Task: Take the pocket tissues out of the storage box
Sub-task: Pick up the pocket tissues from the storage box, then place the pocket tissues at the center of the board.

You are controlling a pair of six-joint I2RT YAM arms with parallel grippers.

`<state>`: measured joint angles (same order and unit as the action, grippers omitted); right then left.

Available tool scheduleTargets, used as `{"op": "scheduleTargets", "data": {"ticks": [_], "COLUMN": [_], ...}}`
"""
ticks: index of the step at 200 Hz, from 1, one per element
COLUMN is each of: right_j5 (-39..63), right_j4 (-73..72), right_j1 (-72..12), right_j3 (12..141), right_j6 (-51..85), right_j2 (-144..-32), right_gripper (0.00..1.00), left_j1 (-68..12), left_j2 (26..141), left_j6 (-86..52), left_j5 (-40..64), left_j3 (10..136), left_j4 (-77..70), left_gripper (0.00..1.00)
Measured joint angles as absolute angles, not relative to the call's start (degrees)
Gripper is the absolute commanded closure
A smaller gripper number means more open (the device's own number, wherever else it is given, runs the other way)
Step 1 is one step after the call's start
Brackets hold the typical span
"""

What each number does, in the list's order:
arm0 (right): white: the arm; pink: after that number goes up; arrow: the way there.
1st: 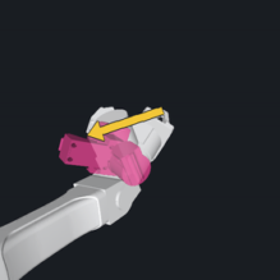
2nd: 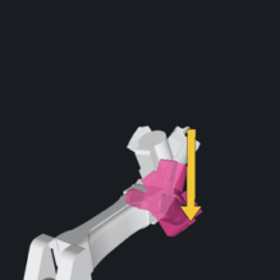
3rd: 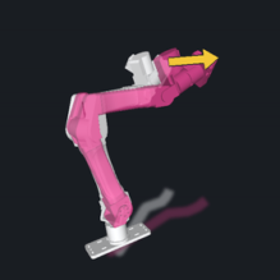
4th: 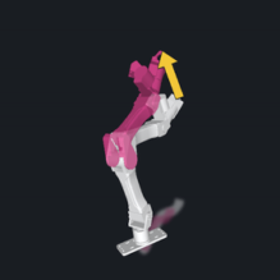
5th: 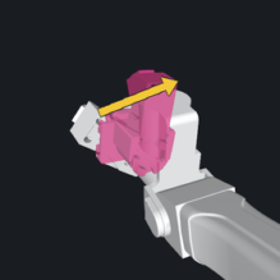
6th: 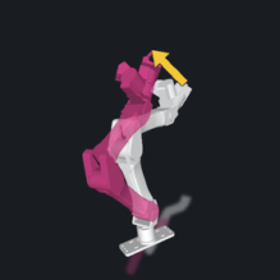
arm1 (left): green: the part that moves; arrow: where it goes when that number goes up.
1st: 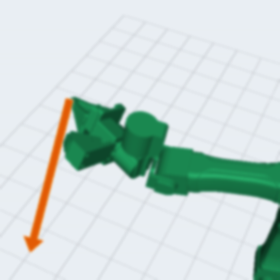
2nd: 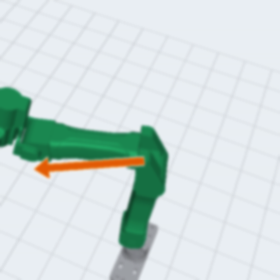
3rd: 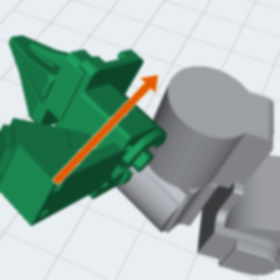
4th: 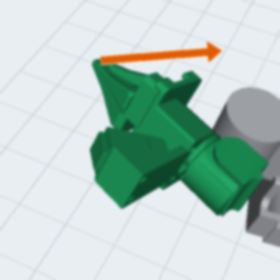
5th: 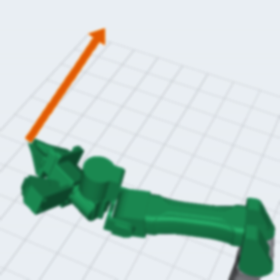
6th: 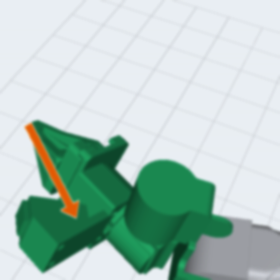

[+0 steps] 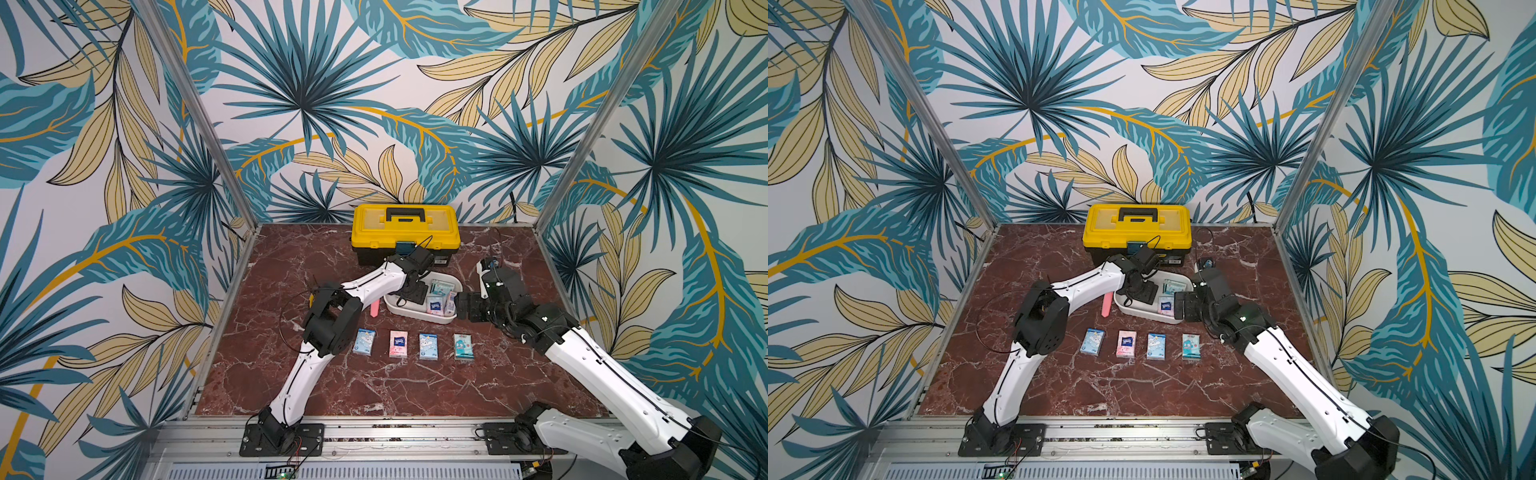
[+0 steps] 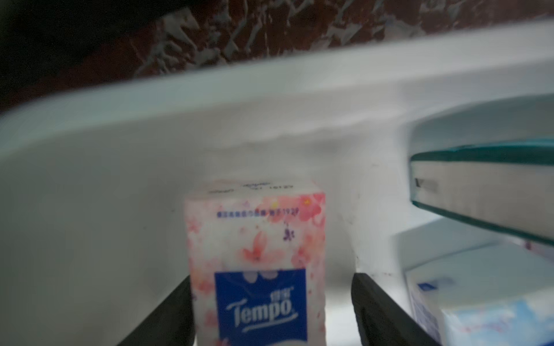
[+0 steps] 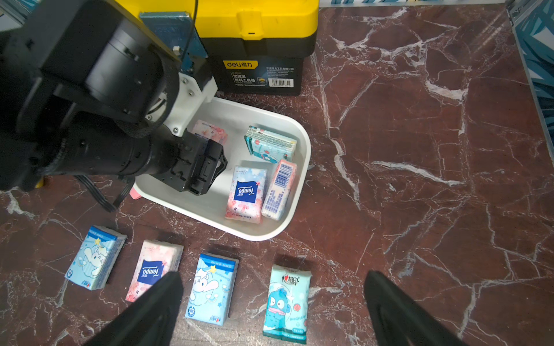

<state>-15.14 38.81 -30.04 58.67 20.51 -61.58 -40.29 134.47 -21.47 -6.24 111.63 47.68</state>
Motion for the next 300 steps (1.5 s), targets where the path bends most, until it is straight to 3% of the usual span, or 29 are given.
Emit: {"op": "scheduleTargets", "data": {"ticks": [53,142,192,300], "right_j5": [-15.1,-15.5,-16.4,-16.7], "right_j4": [38.7,37.6,37.5,37.1], "right_j1": [-30.0,-30.0,-30.0,-30.0], "right_j3": [58.6,58.3,58.3,58.9], "right_j6": [20.5,20.6,21.5,24.0], "right_j2": [-61.6,-61.6,-62.9,-69.9], "right_gripper": [0.01,0.01,0.01,0.01], "left_j1": [-40.3,-40.2,-40.3,-47.2], "left_j2": [134.5,131.0,120.1,90.5], "left_j6": [-21.6,-21.8,-23.1,-29.3], "left_j5": [-6.1,-4.4,-3.8,-7.2], "left_j3": [112.1,111.2,105.3,76.4], "left_j4": [47.9,47.2,45.1,48.3], "left_gripper": [0.38,0.46,0.47,0.47]}}
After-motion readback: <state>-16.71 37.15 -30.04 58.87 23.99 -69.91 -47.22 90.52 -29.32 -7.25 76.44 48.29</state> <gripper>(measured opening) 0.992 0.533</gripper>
